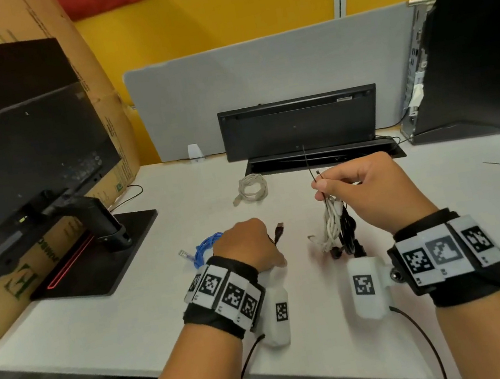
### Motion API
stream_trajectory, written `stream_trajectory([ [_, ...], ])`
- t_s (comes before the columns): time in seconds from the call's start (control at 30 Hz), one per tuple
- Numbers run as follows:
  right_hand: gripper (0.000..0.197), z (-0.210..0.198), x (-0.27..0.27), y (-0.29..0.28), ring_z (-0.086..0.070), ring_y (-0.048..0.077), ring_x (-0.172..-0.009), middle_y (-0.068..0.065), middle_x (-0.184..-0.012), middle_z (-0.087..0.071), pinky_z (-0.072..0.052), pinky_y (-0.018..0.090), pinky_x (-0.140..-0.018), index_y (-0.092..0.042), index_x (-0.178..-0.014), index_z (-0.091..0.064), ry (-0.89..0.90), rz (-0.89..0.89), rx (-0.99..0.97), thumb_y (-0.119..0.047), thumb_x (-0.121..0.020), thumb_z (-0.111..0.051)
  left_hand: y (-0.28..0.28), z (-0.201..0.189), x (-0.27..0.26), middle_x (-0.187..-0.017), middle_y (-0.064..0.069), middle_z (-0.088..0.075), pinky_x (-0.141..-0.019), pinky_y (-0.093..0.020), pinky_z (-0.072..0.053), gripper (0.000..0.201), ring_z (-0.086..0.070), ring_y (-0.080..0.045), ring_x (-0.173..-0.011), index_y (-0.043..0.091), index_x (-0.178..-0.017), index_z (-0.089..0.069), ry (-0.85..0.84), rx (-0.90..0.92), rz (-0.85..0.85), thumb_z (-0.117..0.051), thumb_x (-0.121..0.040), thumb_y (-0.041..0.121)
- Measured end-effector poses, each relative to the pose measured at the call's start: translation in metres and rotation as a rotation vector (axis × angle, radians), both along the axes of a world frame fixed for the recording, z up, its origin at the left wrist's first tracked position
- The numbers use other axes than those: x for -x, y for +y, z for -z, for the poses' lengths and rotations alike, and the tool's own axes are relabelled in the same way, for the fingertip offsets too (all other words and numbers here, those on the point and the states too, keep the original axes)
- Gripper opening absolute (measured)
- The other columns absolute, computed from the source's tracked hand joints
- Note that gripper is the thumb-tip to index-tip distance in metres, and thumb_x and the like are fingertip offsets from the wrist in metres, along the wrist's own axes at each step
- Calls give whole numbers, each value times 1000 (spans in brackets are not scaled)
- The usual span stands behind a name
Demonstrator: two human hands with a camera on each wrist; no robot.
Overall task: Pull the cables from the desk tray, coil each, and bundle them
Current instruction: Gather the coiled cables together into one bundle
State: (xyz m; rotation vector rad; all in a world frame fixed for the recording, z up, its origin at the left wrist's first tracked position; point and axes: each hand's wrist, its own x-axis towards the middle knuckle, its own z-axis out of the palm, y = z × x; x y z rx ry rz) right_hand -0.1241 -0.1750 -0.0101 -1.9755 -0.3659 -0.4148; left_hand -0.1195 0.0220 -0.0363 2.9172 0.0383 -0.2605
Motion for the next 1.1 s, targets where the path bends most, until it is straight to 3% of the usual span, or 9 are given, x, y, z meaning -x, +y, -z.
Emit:
stream_trajectory([
  [0.1, 17, 0, 1, 1, -68, 1, -76, -14, -73, -74, -52, 16, -72, -21, -72, -78, 6, 2, 3, -22, -87, -69, -1, 0, -3, -70, 1, -57, -71, -33, -54, 36, -64, -23, -79, 18, -70, -51, 51, -48, 23, -81, -67, 37],
  [0.23, 17, 0, 1, 1, -68, 1, -74, -14, -72, -74, -51, 10, -66, -22, -72, -78, 6, -3, -4, -20, -87, -69, 0, -3, -2, -70, 1, -57, -70, -33, -54, 32, -65, -23, -81, 17, -73, -52, 68, -68, 30, -80, -68, 32],
  [0.4, 17, -1, 2, 1, -67, 0, -72, -14, -72, -73, -47, 5, -65, -20, -72, -77, 15, 3, -4, -20, -87, -69, 3, -3, 0, -66, 0, -51, -51, -25, -34, 20, -48, -15, -58, 15, -67, -48, -114, 1, -29, -58, -83, 18],
  [0.5, 17, -2, 2, -1, -66, -4, -72, -16, -72, -73, -46, 4, -64, -21, -74, -78, 20, 7, 8, -21, -88, -69, 5, -6, 0, -67, -5, -58, -51, -27, -37, 25, -54, -22, -62, 8, -70, -58, -288, 260, -59, -55, -90, 21],
  [0.63, 17, -4, 4, -3, -66, -2, -72, -17, -72, -72, -44, 9, -65, -18, -72, -78, 45, 24, -2, -22, -87, -69, -4, -17, 1, -69, -7, -70, -59, -25, -54, 27, -62, -16, -62, 1, -72, -65, -468, 943, -145, -57, -93, 15],
  [0.77, 19, -6, 7, -5, -65, -5, -71, -21, -69, -71, -44, 13, -66, -18, -68, -77, 74, 25, 9, -21, -85, -69, -16, -31, 8, -76, -9, -71, -66, -25, -54, 18, -63, -16, -67, 3, -85, -73, -364, 1450, -146, -62, -91, 16],
  [0.9, 26, -10, 10, -6, -66, 6, -68, -11, -68, -72, -52, 22, -66, -23, -60, -73, 65, 46, 103, -26, -86, -68, -24, -37, 15, -91, -8, -75, -70, -29, -56, 17, -69, -18, -74, 15, -83, -78, -357, 1512, -75, -65, -90, 24],
  [1.03, 22, -14, 14, -10, -61, -4, -67, -20, -64, -68, -43, 16, -62, -24, -67, -76, 77, 31, 191, -26, -87, -66, -35, -41, 20, -89, -14, -73, -73, -36, -60, 16, -70, -21, -74, 16, -84, -78, -390, 1428, 39, -66, -88, 26],
  [1.1, 20, -15, 15, -10, -58, -4, -69, -15, -65, -69, -41, 16, -63, -23, -72, -78, 73, 21, 253, -27, -88, -65, -40, -42, 23, -87, -16, -73, -74, -37, -60, 16, -68, -22, -74, 16, -84, -77, -384, 1402, 93, -65, -88, 24],
])
